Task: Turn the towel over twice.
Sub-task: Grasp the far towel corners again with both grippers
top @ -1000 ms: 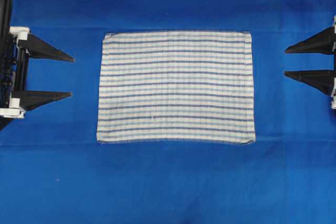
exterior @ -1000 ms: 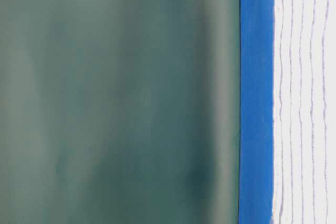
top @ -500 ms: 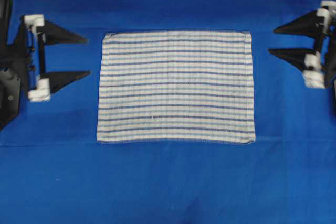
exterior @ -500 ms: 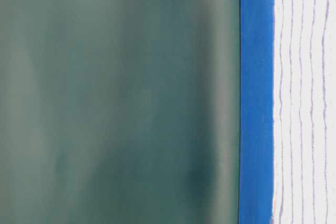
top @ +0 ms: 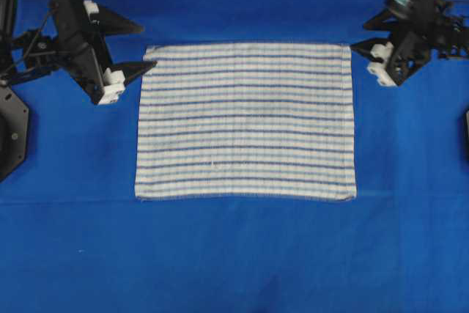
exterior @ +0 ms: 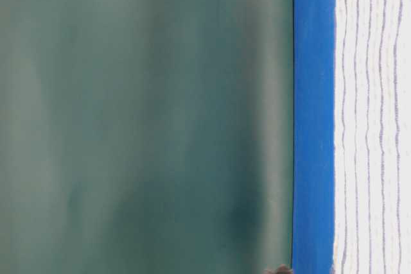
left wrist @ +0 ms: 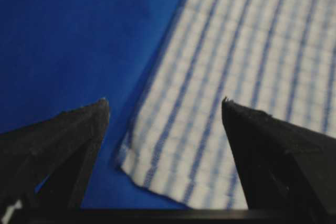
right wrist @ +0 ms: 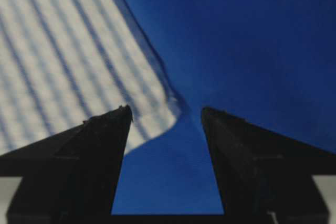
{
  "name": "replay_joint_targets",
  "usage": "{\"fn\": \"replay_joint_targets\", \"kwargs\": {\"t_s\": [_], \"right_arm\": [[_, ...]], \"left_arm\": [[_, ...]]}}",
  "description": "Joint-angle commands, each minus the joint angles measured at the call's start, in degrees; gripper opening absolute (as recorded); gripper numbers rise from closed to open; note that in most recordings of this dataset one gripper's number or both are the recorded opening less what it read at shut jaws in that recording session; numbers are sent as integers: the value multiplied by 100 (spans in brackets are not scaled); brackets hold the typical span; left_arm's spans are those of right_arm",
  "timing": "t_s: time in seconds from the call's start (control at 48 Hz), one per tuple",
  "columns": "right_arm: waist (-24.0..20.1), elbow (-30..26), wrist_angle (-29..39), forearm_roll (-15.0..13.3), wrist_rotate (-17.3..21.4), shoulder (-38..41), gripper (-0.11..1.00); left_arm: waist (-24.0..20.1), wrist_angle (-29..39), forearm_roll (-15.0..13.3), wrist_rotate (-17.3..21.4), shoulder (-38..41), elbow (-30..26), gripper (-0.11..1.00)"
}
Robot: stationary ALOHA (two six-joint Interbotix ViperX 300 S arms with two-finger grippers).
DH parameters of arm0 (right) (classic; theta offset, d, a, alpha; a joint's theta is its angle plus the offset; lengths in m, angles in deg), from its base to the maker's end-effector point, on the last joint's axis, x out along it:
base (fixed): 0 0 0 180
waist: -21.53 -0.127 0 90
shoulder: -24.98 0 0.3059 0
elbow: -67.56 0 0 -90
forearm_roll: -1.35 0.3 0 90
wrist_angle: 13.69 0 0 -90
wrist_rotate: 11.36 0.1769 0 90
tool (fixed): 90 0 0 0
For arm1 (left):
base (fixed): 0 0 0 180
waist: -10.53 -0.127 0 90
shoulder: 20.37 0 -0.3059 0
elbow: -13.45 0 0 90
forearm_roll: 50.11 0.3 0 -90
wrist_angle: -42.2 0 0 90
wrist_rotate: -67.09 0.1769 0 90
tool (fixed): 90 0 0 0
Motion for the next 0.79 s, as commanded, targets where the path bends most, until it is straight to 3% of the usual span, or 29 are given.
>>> {"fn": "replay_joint_targets", "kwargs": {"t_s": [0.0, 0.313, 0.521, 0.625, 0.771], "right_arm": [[158, -176, -264, -70, -26, 369, 64], [343, -439, -598, -158, -62, 1230, 64], [343, -422, -571, -158, -62, 1327, 63], [325, -413, -571, -158, -62, 1327, 51], [290, -413, -563, -158, -62, 1327, 11]], "left_arm": [[-141, -316, 0, 0, 334, -97, 83], [-334, -703, -9, 0, 1485, -299, 82], [-413, -589, -9, -9, 1723, -352, 77], [-439, -299, -9, -9, 1731, -396, 59], [-439, 255, -9, 18, 1775, -580, 19]]}}
